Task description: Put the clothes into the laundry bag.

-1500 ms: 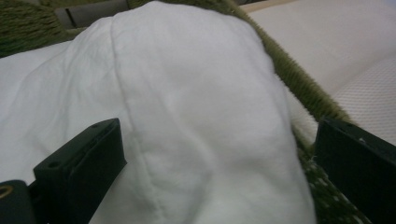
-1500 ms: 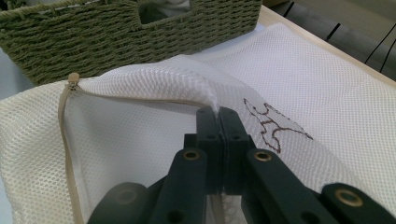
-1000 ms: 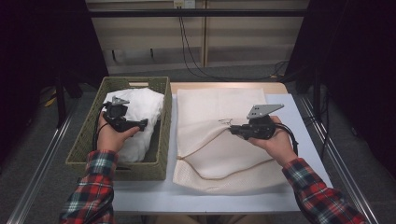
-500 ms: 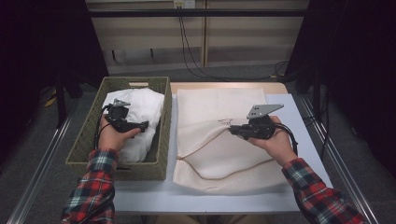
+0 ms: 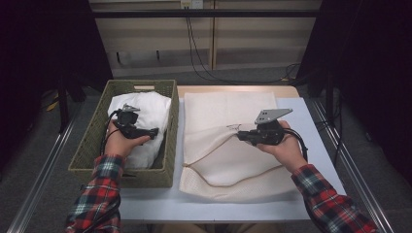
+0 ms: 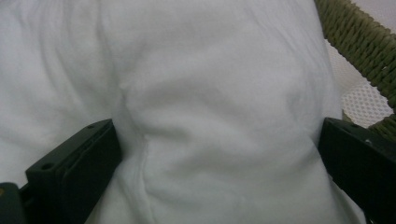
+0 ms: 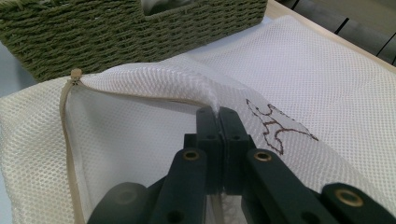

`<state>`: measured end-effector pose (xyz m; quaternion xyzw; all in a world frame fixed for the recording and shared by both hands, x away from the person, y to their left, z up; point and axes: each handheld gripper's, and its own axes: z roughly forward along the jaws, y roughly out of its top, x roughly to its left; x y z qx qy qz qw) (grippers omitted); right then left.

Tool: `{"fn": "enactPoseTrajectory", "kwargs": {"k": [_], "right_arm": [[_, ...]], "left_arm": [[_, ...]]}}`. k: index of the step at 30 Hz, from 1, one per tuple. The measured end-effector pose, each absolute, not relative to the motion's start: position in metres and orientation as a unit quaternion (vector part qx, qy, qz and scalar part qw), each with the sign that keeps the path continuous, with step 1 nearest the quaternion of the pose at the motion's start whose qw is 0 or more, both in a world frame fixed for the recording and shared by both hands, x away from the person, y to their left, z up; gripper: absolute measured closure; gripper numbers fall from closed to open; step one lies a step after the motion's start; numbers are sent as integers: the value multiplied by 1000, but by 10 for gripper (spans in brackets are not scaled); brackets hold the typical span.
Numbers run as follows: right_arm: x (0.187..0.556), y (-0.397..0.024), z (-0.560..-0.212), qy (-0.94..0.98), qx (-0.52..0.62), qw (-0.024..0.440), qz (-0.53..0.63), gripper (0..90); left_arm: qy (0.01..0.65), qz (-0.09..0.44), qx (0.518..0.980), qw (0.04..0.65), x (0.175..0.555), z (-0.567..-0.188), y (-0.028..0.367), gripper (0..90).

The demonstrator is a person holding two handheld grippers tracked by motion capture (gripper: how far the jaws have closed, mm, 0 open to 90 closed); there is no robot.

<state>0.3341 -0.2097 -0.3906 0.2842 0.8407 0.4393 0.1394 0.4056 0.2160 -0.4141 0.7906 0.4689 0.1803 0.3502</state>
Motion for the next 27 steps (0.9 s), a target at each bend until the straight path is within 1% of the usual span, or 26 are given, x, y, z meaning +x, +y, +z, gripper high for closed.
{"fn": "enactPoseTrajectory", "kwargs": {"k": [6,11,12,14,17,22,27], "right_arm": [[335,-208,-391,841,284,141,439,890],[336,-209,-391,841,285,143,438,890],[336,-209,-391,839,287,143,439,890],[336,-209,-391,839,287,143,439,890],[336,-209,-391,840,286,143,439,890],[336,-210,-391,838,289,143,440,890],[337,-210,-392,837,292,142,440,890]], "left_arm": [[465,203,801,317,408,-421,210,0],[471,206,805,297,412,-428,208,0],[473,216,802,294,414,-431,207,0],[477,214,801,292,414,-432,207,0],[481,226,799,281,416,-436,208,0],[495,230,795,265,418,-440,213,11],[503,221,792,266,419,-443,215,20]]}}
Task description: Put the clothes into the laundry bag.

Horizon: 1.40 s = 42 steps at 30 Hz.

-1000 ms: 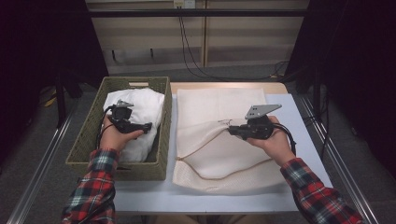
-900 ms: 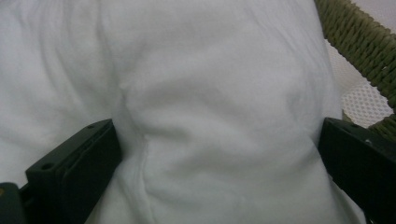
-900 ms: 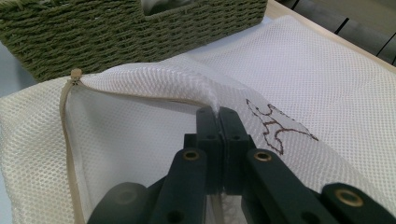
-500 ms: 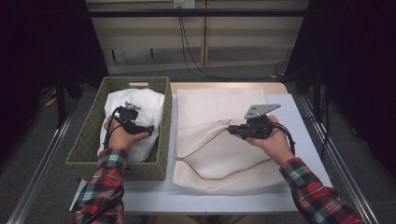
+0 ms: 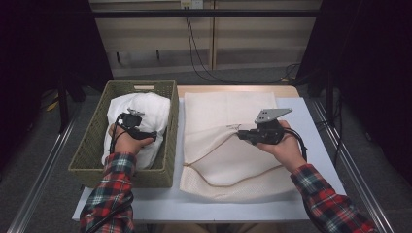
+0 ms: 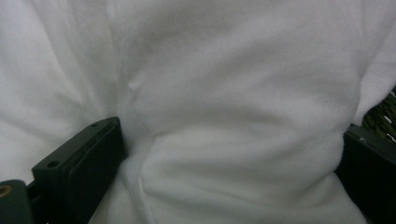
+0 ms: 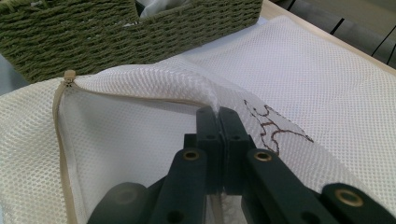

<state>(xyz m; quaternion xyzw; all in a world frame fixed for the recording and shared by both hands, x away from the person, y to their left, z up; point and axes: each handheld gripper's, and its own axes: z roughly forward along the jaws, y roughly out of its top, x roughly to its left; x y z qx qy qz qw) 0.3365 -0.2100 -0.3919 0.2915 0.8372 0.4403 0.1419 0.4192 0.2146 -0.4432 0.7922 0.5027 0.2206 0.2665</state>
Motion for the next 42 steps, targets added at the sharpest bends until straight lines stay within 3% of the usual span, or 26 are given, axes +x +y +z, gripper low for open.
{"fn": "enactPoseTrajectory", "kwargs": {"k": [12,24,36,42], "right_arm": [[339,-211,-392,836,294,141,442,890],[345,-213,-393,832,299,139,446,890],[357,-212,-393,828,311,127,450,890],[368,-208,-393,826,317,121,449,890]], "left_arm": [[518,176,797,256,426,-452,217,71],[520,150,806,239,430,-450,217,189],[530,123,803,242,430,-437,224,462],[549,124,786,254,427,-429,226,527]]}}
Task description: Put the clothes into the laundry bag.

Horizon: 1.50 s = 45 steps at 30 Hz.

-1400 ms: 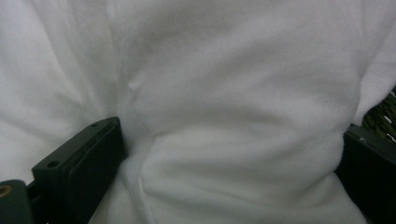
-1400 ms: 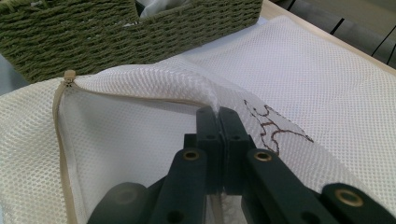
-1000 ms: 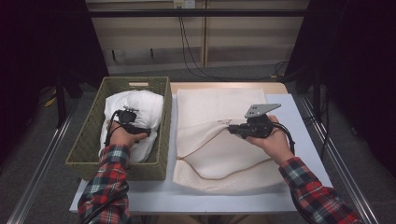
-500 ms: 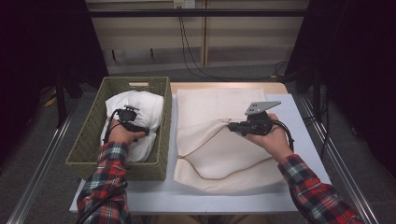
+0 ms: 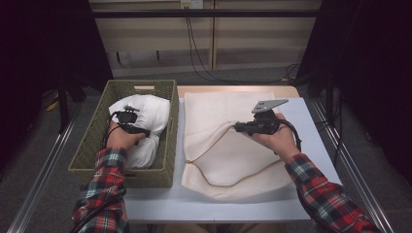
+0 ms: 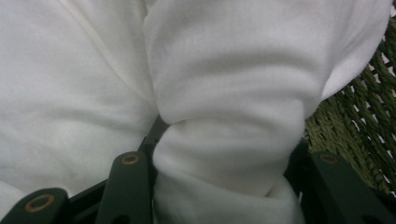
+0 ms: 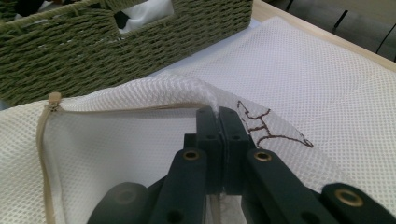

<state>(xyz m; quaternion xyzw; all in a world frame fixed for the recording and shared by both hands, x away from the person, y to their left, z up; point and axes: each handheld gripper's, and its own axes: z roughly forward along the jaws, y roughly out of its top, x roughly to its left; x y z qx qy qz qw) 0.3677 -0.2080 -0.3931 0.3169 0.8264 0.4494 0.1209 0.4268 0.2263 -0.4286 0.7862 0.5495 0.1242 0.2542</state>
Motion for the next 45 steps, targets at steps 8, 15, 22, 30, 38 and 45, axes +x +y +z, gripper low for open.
{"fn": "enactPoseTrajectory", "kwargs": {"k": [8,15,22,30,38,45], "right_arm": [[380,-205,-388,819,334,115,452,890],[383,-206,-383,810,347,123,457,890],[387,-208,-378,799,360,135,463,891],[392,-206,-367,792,363,155,465,890],[395,-205,-358,784,369,175,467,890],[397,-204,-356,780,376,181,467,890]], "left_arm": [[566,121,769,272,422,-408,234,561],[576,124,753,293,419,-392,241,565],[577,131,745,308,416,-372,245,567],[579,139,732,331,414,-350,246,568],[565,136,734,352,412,-326,244,568],[554,126,736,367,409,-311,242,568]]}}
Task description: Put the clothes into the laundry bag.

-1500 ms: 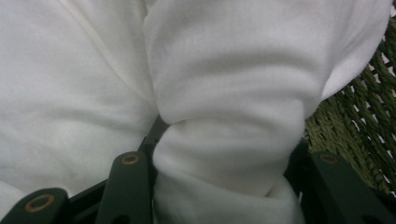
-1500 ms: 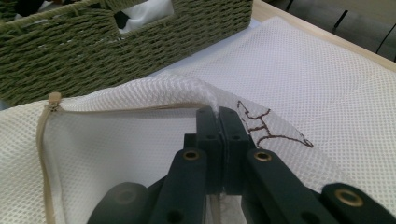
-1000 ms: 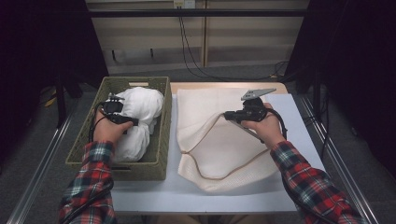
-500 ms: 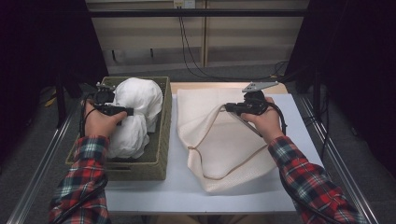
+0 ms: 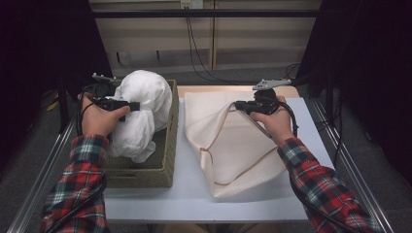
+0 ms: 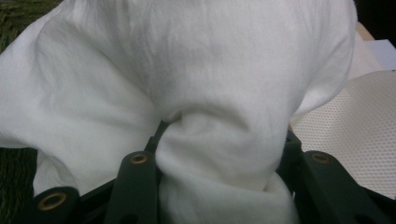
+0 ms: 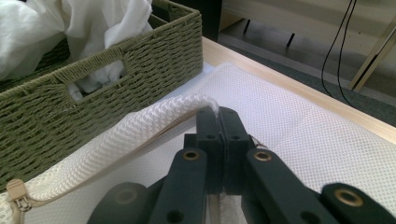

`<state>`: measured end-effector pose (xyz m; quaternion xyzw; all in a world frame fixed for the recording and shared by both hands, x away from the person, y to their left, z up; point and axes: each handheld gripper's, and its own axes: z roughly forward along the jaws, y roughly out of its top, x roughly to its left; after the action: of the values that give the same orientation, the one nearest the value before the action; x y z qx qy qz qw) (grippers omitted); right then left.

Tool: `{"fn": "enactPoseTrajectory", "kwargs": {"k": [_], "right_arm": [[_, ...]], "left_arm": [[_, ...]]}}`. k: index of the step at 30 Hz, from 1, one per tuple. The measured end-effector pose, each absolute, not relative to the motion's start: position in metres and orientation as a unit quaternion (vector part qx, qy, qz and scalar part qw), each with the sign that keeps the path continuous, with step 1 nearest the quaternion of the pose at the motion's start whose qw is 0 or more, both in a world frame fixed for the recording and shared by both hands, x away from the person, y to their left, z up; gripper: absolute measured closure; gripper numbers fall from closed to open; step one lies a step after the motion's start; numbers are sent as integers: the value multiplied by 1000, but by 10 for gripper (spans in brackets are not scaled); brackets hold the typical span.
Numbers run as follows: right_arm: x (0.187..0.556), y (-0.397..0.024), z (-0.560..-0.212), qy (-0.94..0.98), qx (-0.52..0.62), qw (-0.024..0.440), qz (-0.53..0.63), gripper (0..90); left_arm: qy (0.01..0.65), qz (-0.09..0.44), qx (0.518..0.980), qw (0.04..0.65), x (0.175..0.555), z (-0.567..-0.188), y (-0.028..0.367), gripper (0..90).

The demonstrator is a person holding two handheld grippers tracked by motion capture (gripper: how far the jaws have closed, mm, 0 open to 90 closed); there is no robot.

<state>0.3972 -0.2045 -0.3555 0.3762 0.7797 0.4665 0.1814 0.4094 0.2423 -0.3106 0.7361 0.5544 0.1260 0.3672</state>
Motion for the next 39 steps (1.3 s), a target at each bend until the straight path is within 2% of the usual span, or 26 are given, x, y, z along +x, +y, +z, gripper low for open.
{"fn": "enactPoseTrajectory", "kwargs": {"k": [9,12,17,22,29,30,31,32,33,34,35,36,37,38,39], "right_arm": [[398,-204,-362,779,381,174,467,890],[398,-204,-363,780,378,173,467,890],[397,-204,-364,784,375,174,464,890],[396,-204,-367,785,375,170,463,890],[395,-202,-368,788,371,169,460,890],[395,-203,-368,790,369,169,459,890],[394,-202,-369,791,370,167,458,890],[394,-202,-369,791,370,167,458,890],[394,-202,-369,791,370,167,458,890],[394,-201,-370,790,371,167,459,890],[394,-202,-370,791,369,165,459,890],[393,-201,-371,792,368,164,459,889],[393,-201,-371,791,370,163,459,889],[393,-201,-373,793,368,162,457,890],[393,-201,-373,793,368,162,457,890]], "left_arm": [[558,102,731,379,408,-301,244,569],[570,101,719,386,408,-305,246,569],[565,109,726,377,410,-310,249,568],[565,122,730,364,414,-335,249,541],[571,115,739,338,419,-377,254,494],[571,117,737,341,419,-381,254,477],[567,122,739,342,420,-384,254,414],[564,123,741,342,421,-386,254,414],[567,124,738,345,421,-388,254,374],[561,131,741,345,422,-389,255,327],[557,144,741,345,422,-390,256,225],[556,156,740,344,422,-389,256,225],[553,158,743,341,422,-389,257,185],[556,159,743,337,423,-390,257,99],[561,150,741,336,423,-392,257,99]]}}
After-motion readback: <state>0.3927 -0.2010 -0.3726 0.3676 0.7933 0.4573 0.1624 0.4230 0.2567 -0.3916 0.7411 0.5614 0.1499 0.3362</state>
